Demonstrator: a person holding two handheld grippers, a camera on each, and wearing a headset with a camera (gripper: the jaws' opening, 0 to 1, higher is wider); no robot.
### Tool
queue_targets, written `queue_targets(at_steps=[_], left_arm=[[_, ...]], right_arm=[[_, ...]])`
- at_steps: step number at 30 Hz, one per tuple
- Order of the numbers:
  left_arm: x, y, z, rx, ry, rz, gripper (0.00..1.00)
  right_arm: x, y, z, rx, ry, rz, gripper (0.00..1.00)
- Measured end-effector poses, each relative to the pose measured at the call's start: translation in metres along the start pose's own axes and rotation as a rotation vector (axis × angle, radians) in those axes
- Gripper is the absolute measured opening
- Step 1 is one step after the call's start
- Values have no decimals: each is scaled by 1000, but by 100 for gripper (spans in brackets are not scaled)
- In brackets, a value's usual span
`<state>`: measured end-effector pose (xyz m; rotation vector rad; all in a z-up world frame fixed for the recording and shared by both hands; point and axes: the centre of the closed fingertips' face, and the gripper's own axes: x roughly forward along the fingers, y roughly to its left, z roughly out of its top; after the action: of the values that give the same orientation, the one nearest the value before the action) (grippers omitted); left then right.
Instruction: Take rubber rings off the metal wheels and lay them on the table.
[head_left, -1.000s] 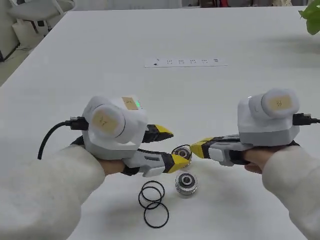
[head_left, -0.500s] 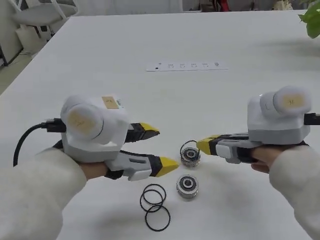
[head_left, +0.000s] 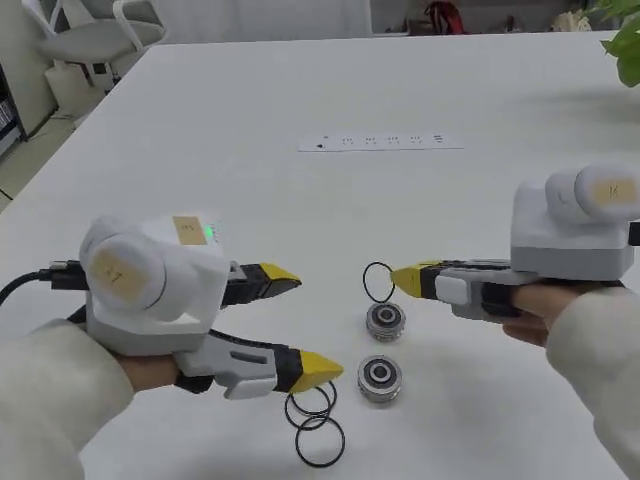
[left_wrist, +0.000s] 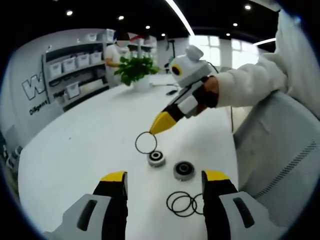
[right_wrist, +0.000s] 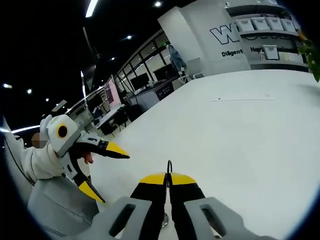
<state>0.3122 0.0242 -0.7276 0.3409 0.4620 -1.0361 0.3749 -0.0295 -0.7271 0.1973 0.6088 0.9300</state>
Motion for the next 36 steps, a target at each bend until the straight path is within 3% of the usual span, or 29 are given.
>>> queue_targets(at_steps=[3, 9, 17, 22, 27, 29, 36], left_arm=[[-6, 3, -7, -16, 15, 22, 65], [-10, 5, -17, -33, 35, 40, 68], [-9, -1, -34, -34, 75, 1, 72], [-9, 2, -41, -57, 91, -3, 73], [-10, 2, -40, -55, 89, -2, 72], [-10, 1, -42, -52, 96, -6, 72], [-9, -3, -43, -48, 104, -23, 73]], right_arm=[[4, 15, -2, 37, 8, 58, 0], [12, 36, -11, -8, 55, 111, 0], [19, 55, -27, -73, 130, 178, 0], [18, 68, -48, -63, 220, 259, 0], [15, 85, -60, -36, 279, 344, 0], [13, 91, -70, -38, 327, 370, 0], [12, 91, -100, -92, 441, 387, 0]])
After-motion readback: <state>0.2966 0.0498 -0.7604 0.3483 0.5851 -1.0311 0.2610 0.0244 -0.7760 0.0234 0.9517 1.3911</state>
